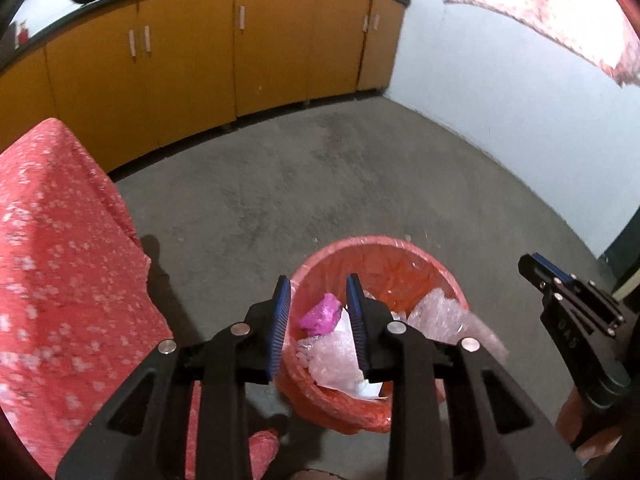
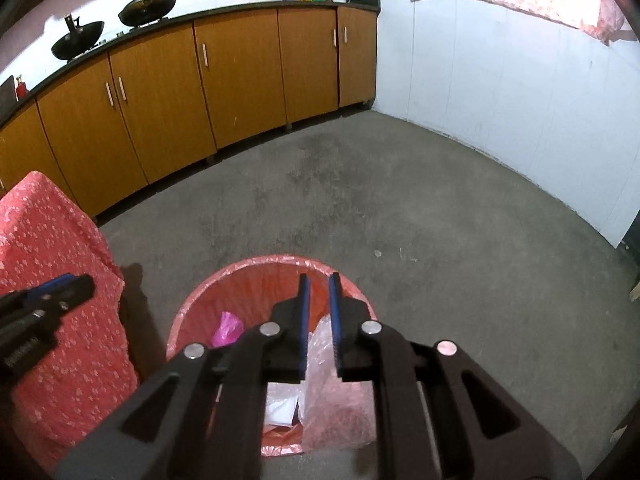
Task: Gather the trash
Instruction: 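Grasp an orange bag with the left tool while the right tool grasps another orange bag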
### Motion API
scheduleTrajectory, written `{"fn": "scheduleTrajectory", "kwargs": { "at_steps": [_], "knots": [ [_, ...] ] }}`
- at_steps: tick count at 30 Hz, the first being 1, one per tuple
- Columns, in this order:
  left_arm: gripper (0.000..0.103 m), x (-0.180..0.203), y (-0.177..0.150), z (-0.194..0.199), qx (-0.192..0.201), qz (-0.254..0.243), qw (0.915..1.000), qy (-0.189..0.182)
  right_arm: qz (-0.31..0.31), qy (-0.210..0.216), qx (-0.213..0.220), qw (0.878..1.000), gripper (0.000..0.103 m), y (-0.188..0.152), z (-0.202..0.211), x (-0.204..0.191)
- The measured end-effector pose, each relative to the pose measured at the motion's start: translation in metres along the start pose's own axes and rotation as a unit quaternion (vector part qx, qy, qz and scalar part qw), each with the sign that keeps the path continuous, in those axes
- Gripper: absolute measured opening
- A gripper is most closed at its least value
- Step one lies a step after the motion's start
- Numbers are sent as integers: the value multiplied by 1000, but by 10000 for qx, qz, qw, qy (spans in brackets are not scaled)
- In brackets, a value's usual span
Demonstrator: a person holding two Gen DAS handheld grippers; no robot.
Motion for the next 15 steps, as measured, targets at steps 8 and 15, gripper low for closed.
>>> {"fn": "scheduleTrajectory", "kwargs": {
  "at_steps": [8,15],
  "knots": [
    [40,-64,29,82,636,399,9970,188,234,327,388,9984,20,33,41,-37],
    [54,-184,23,172,1168,773,9830,1189,810,1295,768,9853,33,61,95,-157]
  ]
}}
Point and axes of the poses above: each gripper's, at about its wrist camera, not at the fingertips, and z roughly against the way its jaws point, x to its right, y to its top, the point moved 10 cm from there along -z, roughly the way its jaws point, and after that the axes turned 5 degrees about -y, right-handed, at the moved point
